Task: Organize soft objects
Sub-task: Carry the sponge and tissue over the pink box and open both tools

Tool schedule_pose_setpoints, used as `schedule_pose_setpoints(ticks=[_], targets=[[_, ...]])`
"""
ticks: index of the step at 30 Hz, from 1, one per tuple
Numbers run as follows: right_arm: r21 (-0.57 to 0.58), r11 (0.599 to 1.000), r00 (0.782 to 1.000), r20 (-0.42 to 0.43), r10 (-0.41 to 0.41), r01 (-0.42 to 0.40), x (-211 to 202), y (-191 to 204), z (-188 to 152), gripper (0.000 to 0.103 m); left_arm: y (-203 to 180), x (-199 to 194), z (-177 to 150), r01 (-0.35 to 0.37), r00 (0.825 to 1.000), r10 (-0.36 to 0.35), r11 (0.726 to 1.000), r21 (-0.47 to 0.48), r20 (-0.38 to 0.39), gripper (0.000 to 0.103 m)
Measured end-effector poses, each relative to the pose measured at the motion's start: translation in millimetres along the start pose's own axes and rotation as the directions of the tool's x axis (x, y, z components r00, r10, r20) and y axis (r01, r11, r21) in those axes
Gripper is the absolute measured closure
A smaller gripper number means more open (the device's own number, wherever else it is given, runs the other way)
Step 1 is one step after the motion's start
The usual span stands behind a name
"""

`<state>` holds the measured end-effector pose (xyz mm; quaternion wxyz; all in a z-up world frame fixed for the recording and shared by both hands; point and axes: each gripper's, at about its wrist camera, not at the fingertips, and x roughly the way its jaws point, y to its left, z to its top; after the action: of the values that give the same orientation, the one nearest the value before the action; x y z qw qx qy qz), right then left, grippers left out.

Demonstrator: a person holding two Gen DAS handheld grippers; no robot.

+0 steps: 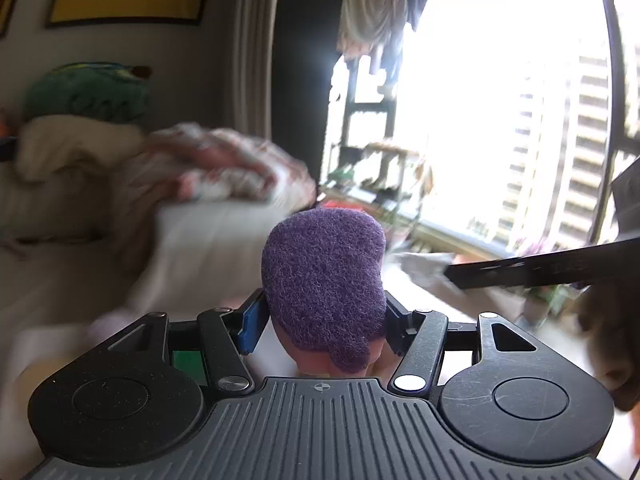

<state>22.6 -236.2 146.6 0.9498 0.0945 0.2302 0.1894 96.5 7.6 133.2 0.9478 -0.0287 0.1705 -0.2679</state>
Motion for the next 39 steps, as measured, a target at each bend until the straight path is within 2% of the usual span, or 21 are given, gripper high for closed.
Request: schedule_pose_setpoints(ticks=[1,3,4,5,6,8,11,12,14,19,22,24,26,29,31,35,39], targets=[[0.029,1.000,1.000,0.001,-0.010,0.010,11,-9,14,0.092,5,22,7,0.034,0.999,-0.035,0.999,-0.025,-0.009,0.038],[0.095,0.995,0.999,-0.016,-0.035,0.037,42,-30,37,0.090,14,69,11,0.048,0.992,-0.056,0.996,-0.071,-0.113,0.038],[0.107,0.993,0.998,-0.043,-0.043,0.048,59,-39,44,0.088,18,93,7,0.034,0.982,-0.049,0.996,-0.085,-0.182,0.041],[0.113,0.992,0.995,-0.086,-0.049,0.059,80,-48,49,0.086,21,116,2,0.014,0.964,-0.035,0.996,-0.083,-0.264,0.041],[0.126,0.989,0.990,-0.124,-0.060,0.076,99,-56,51,0.079,23,133,-4,-0.003,0.946,-0.021,0.997,-0.074,-0.324,0.041],[0.166,0.978,0.976,-0.196,-0.093,0.127,129,-70,49,0.071,24,152,-16,-0.022,0.918,0.005,0.999,-0.039,-0.397,0.041],[0.169,0.976,0.963,-0.252,-0.095,0.141,152,-76,36,0.071,18,150,-24,0.009,0.903,0.011,0.999,0.045,-0.429,0.041],[0.155,0.976,0.961,-0.254,-0.109,0.152,155,-76,32,0.069,16,146,-24,0.016,0.904,0.016,0.997,0.069,-0.428,0.041],[0.134,0.976,0.958,-0.255,-0.135,0.173,161,-74,27,0.066,20,135,-18,0.040,0.917,-0.004,0.996,0.082,-0.400,0.041],[0.100,0.978,0.954,-0.259,-0.150,0.181,153,-65,26,0.065,30,98,-8,0.076,0.949,-0.058,0.996,0.047,-0.310,0.041],[0.047,0.967,0.951,-0.203,-0.235,0.249,134,-61,27,0.065,45,60,0,0.064,0.971,-0.060,0.998,0.009,-0.232,0.041],[0.020,0.943,0.933,-0.151,-0.327,0.333,121,-63,25,0.065,60,37,3,0.032,0.984,-0.035,0.999,-0.016,-0.177,0.041],[0.012,0.922,0.907,-0.186,-0.377,0.386,123,-72,20,0.066,78,17,6,-0.013,0.992,0.007,0.999,-0.049,-0.128,0.041],[0.020,0.922,0.885,-0.290,-0.364,0.386,139,-79,9,0.101,106,-9,7,-0.092,0.993,0.084,0.990,-0.108,-0.077,0.041],[0.015,0.937,0.898,-0.293,-0.329,0.348,146,-70,7,0.101,121,-23,3,-0.133,0.990,0.125,0.981,-0.141,-0.068,0.041],[0.088,0.978,0.950,-0.270,-0.158,0.187,157,-40,25,0.101,142,-45,-7,-0.202,0.978,0.191,0.964,-0.170,-0.082,0.041],[0.065,0.995,0.984,-0.165,-0.064,0.075,160,2,58,0.101,164,-69,-23,-0.257,0.966,0.241,0.941,-0.218,-0.098,0.041]])
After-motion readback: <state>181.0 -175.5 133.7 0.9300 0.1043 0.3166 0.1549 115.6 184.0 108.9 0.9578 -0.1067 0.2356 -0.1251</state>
